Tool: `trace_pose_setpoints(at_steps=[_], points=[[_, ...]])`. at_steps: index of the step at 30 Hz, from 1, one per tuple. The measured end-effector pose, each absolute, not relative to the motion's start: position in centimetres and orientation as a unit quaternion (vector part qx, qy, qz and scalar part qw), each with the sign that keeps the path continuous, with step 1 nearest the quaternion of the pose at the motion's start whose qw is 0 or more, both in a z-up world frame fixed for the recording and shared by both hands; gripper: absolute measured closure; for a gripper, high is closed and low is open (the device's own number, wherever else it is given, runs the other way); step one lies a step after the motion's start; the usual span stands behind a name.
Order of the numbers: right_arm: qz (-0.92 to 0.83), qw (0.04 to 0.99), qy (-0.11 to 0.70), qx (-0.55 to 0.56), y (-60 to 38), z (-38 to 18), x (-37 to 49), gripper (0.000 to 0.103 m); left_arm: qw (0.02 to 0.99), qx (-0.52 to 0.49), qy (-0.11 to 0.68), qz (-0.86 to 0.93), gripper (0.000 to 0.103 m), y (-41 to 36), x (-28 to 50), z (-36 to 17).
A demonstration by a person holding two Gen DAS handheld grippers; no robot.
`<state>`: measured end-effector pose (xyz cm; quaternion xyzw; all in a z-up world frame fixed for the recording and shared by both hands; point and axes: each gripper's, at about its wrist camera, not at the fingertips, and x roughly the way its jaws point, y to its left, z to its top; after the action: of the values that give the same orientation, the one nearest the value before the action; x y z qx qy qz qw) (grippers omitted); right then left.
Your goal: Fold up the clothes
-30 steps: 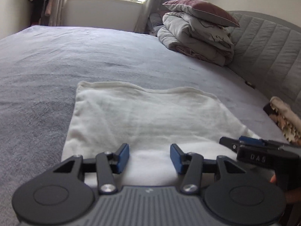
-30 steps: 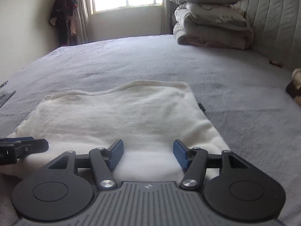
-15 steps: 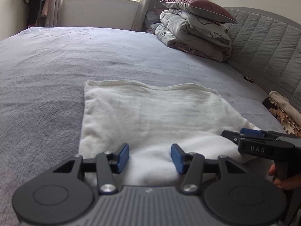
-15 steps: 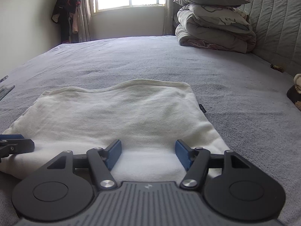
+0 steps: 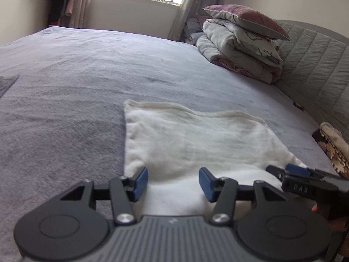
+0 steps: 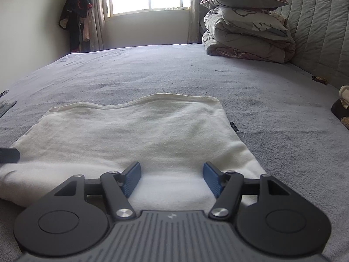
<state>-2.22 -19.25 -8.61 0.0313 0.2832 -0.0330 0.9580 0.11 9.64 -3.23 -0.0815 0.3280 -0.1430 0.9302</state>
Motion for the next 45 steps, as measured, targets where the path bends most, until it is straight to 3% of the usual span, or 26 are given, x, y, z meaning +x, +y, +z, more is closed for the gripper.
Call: trace_pose_setpoints(at_steps=[16, 25, 45], points=[[-0.032, 0.957, 0.286, 0.03, -19.4, -8.3, -2.2, 0.036, 0.941, -0.078, 0.293, -0.151, 0.042, 8.4, 1.4, -2.3], [-0.034, 0.958, 0.282, 0.033, -19.3, -8.5, -2.1, 0.034, 0.928, -0.048, 0.328, -0.169, 0.039, 6.5, 2.4, -4.9], [-0.036, 0.96, 0.275, 0.032, -19.3, -8.7, -2.2, 0.032, 0.943, 0.005, 0.29, -0.161, 0.03, 5.1, 1.0, -6.1]])
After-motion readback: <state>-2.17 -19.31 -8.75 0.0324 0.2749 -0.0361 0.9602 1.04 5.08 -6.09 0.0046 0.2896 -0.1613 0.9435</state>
